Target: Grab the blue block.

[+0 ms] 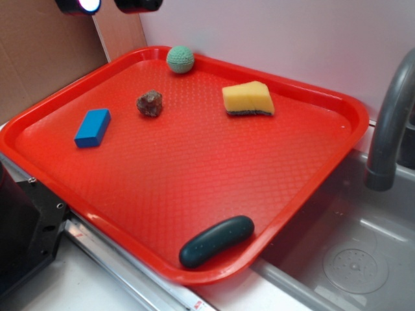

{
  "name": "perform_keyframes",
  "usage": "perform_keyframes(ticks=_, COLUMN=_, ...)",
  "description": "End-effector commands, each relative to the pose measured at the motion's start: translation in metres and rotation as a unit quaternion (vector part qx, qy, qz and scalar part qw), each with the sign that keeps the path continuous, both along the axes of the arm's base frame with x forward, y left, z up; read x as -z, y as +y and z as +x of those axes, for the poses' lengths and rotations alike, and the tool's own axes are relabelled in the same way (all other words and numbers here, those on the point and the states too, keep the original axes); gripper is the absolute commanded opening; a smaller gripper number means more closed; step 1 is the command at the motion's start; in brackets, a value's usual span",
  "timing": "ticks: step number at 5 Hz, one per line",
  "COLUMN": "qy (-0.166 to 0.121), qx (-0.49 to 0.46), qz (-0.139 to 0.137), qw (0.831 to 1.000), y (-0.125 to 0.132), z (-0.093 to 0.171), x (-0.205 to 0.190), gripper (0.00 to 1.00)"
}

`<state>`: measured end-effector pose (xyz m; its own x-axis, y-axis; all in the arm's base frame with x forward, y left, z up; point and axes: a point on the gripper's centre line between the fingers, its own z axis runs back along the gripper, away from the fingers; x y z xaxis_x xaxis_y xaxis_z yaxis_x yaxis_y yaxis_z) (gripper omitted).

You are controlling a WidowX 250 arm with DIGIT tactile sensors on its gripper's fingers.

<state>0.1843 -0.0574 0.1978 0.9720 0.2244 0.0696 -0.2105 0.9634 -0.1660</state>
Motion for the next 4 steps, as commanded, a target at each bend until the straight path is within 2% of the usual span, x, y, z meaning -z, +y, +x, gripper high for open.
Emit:
perform_keyframes(ticks=1, qy=0.000, qx=0.000, qz=0.000, qw=1.000, y=0.000, z=0.000, x=0.000, gripper=1.00)
perform_keyframes(ticks=2, qy=-0.028, qx=-0.108, qz=-0.048, qw=0.993, y=0.020, z=0.012, x=0.015, gripper=1.00)
perform_keyframes(ticks=4, qy=-0.051, qx=-0.285, qz=-0.045, qw=0.956, y=0.073, z=0.017, x=0.074, gripper=1.00)
